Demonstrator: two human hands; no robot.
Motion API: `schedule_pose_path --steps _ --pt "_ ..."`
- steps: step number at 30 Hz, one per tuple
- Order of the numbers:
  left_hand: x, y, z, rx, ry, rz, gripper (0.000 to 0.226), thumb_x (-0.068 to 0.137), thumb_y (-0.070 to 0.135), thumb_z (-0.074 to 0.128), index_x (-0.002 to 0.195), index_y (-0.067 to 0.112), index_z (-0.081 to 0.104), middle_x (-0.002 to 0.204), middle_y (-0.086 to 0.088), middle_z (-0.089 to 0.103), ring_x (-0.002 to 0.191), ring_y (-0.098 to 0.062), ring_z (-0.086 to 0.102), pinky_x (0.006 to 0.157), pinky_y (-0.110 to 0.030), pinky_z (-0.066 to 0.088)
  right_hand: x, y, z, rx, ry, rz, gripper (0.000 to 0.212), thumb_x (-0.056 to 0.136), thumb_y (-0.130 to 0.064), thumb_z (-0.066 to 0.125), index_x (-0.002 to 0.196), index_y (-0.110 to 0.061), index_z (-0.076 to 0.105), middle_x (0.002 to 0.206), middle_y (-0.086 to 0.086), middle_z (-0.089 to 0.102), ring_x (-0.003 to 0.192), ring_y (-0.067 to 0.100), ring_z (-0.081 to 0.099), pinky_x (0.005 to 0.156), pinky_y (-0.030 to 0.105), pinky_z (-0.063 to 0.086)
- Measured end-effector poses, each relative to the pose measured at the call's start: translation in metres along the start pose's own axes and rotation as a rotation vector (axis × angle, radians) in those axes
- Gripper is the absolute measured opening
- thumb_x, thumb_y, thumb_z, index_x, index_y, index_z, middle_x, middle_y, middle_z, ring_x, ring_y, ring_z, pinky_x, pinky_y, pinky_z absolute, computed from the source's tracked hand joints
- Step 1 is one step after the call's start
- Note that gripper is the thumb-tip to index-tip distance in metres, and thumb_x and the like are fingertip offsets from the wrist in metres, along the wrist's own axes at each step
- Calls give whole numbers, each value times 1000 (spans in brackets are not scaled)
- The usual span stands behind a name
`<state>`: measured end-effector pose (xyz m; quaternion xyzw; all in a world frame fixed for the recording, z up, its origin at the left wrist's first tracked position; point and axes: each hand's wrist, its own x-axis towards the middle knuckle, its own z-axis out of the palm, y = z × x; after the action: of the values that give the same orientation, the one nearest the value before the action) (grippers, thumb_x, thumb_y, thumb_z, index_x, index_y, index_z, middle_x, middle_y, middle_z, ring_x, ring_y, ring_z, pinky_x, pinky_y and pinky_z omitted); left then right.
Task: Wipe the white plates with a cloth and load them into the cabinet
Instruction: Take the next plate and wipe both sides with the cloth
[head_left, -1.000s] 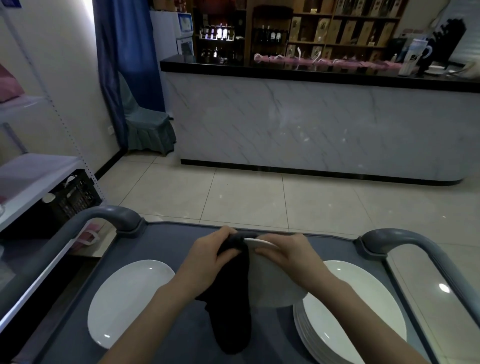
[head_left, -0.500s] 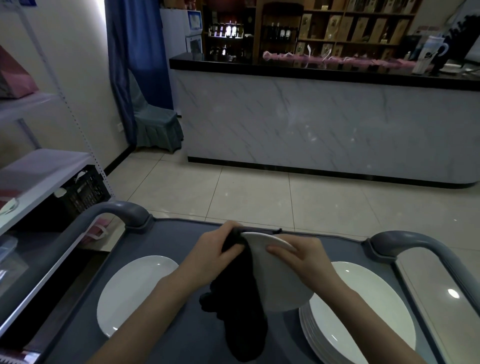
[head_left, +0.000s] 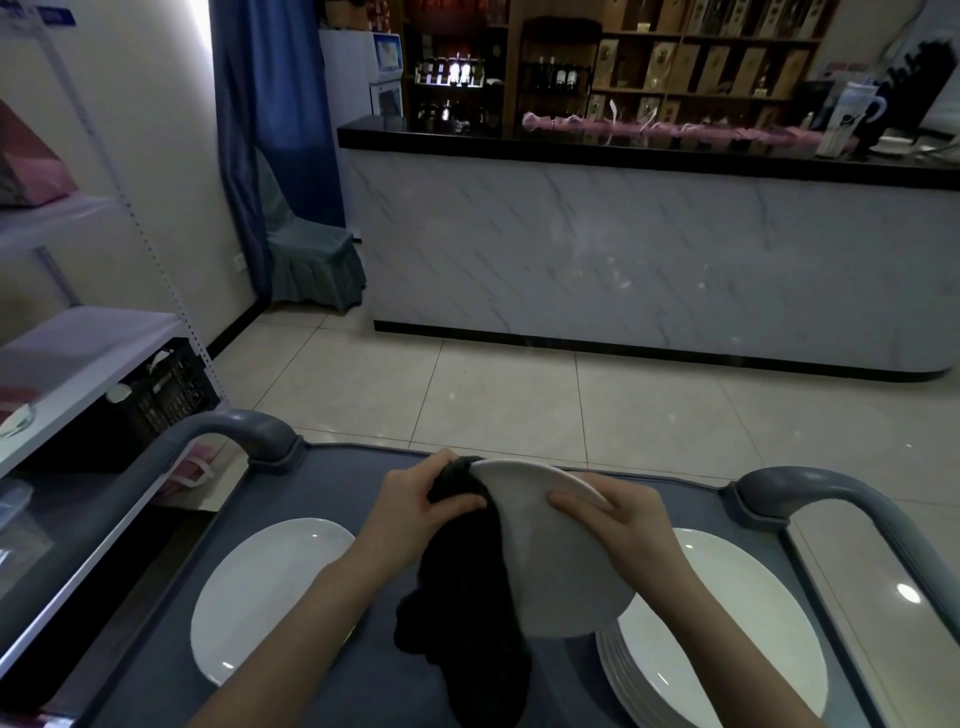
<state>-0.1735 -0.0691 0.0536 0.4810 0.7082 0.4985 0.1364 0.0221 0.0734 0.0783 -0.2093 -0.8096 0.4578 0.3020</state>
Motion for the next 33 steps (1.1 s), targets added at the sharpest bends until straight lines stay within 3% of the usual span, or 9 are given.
schedule_pose_path --steps 5,10,14,18,21,24,27,30,33 --pt "-13 -15 3 -82 29 -153 19 83 14 76 87 28 65 74 19 68 70 5 59 67 -17 46 -10 8 -4 165 154 145 23 87 -17 72 81 -39 77 79 -11 75 71 -3 64 63 11 46" --pt "-3 3 1 -66 -67 -51 25 79 15 80 91 31 67 80 19 70 76 7 62 72 -13 46 -7 4 0 21 -15 66 22 85 -25 72 77 -46 74 73 -22 70 70 -12 59 66 11 44" --pt "4 17 3 48 -141 30 25 79 15 80 101 18 70 85 14 70 81 -1 64 78 -19 49 -3 1 7 -80 -99 -30 14 86 -18 73 89 -31 77 80 -28 71 78 -15 61 72 10 43" --pt "-4 7 -4 -69 -57 -35 28 81 9 77 96 31 69 83 18 71 80 5 63 75 -14 47 -7 1 2 57 16 -6 21 85 -22 73 80 -42 76 77 -21 72 73 -12 61 67 9 43" --pt "-13 0 -6 -220 22 -140 27 85 4 72 96 28 70 87 10 74 81 1 66 74 -15 49 -10 1 1 204 117 132 16 86 -21 73 79 -35 78 73 -12 72 67 -3 60 63 12 45" --pt "-16 -2 -5 -167 72 -120 23 85 7 73 93 28 69 83 11 72 77 3 64 71 -14 48 -6 2 -4 47 54 158 15 87 -20 72 78 -31 76 74 -11 70 68 -3 60 64 13 44" --pt "-15 7 -4 -39 112 -12 23 83 15 76 91 34 66 80 20 69 76 5 63 67 -8 44 7 -7 -12 -226 -88 36 8 87 -21 73 90 -28 75 77 -18 70 76 -1 62 67 16 43" --pt "-10 17 -1 91 71 121 20 80 19 79 89 30 65 77 22 66 70 5 59 66 -9 42 16 -14 -3 -458 -280 -79 19 86 -36 72 103 -26 72 88 -9 73 84 10 64 76 29 48" --pt "-9 19 0 118 40 158 17 78 25 79 89 19 67 73 17 63 67 2 56 64 -12 42 17 -15 12 -492 -259 -155 21 91 -39 66 96 -19 72 76 3 69 71 20 58 72 40 48"
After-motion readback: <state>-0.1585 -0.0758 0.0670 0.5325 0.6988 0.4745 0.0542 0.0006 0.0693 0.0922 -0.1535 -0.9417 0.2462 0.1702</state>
